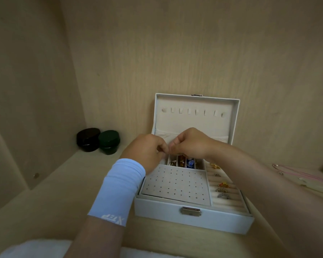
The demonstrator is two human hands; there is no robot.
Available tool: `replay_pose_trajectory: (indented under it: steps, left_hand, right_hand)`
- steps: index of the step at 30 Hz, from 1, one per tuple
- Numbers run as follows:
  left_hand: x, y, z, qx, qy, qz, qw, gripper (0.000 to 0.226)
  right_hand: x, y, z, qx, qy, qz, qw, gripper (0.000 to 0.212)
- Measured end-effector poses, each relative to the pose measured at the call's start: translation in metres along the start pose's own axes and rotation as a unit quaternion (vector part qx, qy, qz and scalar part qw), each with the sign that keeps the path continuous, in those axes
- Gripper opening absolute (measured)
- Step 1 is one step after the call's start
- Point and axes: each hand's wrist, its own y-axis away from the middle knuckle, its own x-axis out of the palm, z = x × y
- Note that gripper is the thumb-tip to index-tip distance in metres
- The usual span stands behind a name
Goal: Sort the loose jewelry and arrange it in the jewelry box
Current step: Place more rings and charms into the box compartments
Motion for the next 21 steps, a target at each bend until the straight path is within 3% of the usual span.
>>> replay_pose_trajectory:
  steps: [6, 9, 13, 16, 21]
  left_hand:
    - [0.008, 0.001, -0.003, 0.0, -0.044, 0.018, 0.999, 0.019]
    - [0.015, 0.001, -0.009, 0.025, -0.099, 0.052, 0.993, 0.023]
    - [0.022, 0.001, -0.01, 0.044, -0.159, 0.058, 0.985, 0.026]
    - [0.021, 0.004, -0.017, 0.044, -0.157, 0.033, 0.986, 0.027]
    - [0.022, 0.01, -0.052, 0.071, -0.113, 0.002, 0.991, 0.025]
  right_hand:
    - [0.004, -0.002, -0.006, -0.017, 0.124, 0.007, 0.992, 0.015]
    - [0.001, 0.0, -0.006, -0.018, 0.141, 0.008, 0.99, 0.029]
    - [-0.009, 0.011, -0.01, -0.025, 0.128, 0.008, 0.991, 0.025]
    - [-0.032, 0.031, -0.017, -0.037, 0.106, -0.028, 0.993, 0.013]
    - [-0.084, 0.084, -0.053, -0.035, 0.07, -0.105, 0.991, 0.015]
